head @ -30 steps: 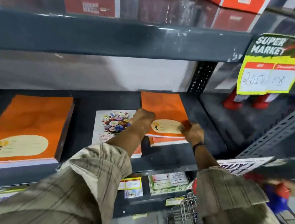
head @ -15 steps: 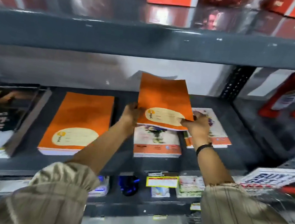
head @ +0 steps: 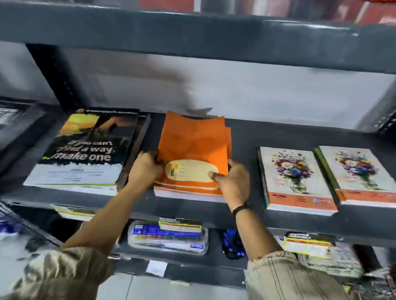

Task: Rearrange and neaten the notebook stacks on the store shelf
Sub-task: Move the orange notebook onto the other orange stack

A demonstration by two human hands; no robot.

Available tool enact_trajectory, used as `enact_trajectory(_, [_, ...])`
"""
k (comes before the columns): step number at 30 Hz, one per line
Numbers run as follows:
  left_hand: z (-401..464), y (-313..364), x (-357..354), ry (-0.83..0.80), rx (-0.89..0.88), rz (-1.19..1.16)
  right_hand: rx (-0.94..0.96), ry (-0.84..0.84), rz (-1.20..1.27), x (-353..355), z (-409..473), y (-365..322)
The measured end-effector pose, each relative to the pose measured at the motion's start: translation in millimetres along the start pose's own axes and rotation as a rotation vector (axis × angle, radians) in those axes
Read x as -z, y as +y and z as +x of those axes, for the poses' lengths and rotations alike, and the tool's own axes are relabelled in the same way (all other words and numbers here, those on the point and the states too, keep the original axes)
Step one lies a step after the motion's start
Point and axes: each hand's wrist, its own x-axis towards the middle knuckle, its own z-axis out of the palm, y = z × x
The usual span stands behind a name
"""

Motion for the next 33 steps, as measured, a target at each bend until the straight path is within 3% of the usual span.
enact_trajectory(4, [-0.1, -6.2, 1.4, -0.013, 0.003, 0.232, 0.011, 0.015, -0.133, 1.8, -2.3, 8.1])
enact_trajectory(6, [-4.4, 2.9, 2.8, 0.062, -0.020, 0.346, 0.029, 0.025, -0.155, 5.1, -3.1, 9.9])
enact_trajectory(10, [-20.2, 42.4, -20.7, 0.317, -0.325, 0.256, 0.056, 0.216, -0.110, 42.1, 7.4, 20.6])
enact_trajectory(16, [-50.4, 137.6, -115.6, -0.041, -0.427, -0.266, -0.097, 0.437, -0.218, 155.8, 51.6, 83.5])
enact_trajectory(20, [-67.5, 216.4, -187.3, -0.337, -0.192, -0.596, -0.193, 0.399, -0.457, 223.9, 78.2, 142.8])
enact_trajectory(23, [-78.5, 265.9, -234.0, -0.495, -0.099, -0.608, -0.241, 0.323, -0.533, 259.7, 94.1, 182.4])
enact_trajectory(30, [-91.1, 323.4, -298.3, -0.560, 0.026, -0.548, -0.169, 0.093, -0.510, 285.9, 114.5, 224.4])
enact_trajectory(33, [-95.0, 326.1, -308.0, -0.477, 0.059, -0.532, -0.153, 0.119, -0.450, 286.9, 115.2, 231.1])
